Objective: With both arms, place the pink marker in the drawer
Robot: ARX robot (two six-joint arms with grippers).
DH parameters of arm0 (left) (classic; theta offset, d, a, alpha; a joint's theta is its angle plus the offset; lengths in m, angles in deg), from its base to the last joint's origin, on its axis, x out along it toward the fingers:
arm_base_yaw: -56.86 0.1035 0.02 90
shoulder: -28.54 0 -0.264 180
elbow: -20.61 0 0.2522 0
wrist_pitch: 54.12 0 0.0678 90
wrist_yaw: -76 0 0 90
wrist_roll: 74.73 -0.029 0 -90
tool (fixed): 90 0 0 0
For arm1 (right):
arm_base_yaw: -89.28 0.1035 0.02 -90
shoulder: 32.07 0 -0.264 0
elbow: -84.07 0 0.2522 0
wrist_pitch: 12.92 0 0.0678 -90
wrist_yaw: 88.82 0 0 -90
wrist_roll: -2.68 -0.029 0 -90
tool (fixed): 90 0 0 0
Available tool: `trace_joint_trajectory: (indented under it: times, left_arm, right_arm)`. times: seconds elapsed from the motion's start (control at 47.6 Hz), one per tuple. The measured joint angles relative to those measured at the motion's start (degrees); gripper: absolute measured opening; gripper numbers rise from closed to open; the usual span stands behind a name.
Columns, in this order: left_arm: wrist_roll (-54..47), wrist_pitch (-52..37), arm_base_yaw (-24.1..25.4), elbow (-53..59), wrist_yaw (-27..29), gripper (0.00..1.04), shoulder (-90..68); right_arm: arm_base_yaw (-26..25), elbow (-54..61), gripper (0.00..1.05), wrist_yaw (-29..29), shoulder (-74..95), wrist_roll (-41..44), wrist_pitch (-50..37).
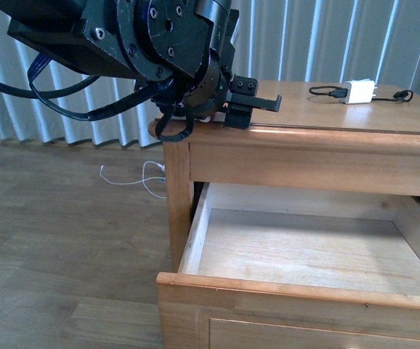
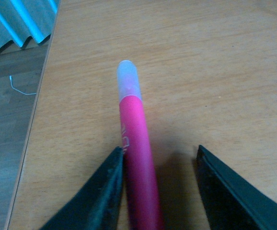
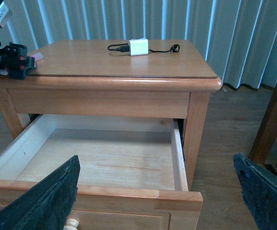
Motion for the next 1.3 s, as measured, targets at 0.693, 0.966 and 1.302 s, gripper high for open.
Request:
trace_joint_trajectory:
  times: [0.693,0.966,1.302]
  left_arm:
    - [-0.66,-2.8,1.73,10.69,-6.43,0.15,8.09]
    - [-1.95,-5.14,-1.64,21.07,-14.91,0.15,17.11]
    - [-8.2,-4.33,-6.43,30.86,-24.09,0.15,25.97]
  right_arm:
    - [0.0,0.0,0.96,0.0,0.0,0.0,0.0]
    - [0.0,0.0,0.96,0.0,0.0,-0.02,0.0]
    - [0.0,0.0,0.96,0.02,0.0,0.0,0.0]
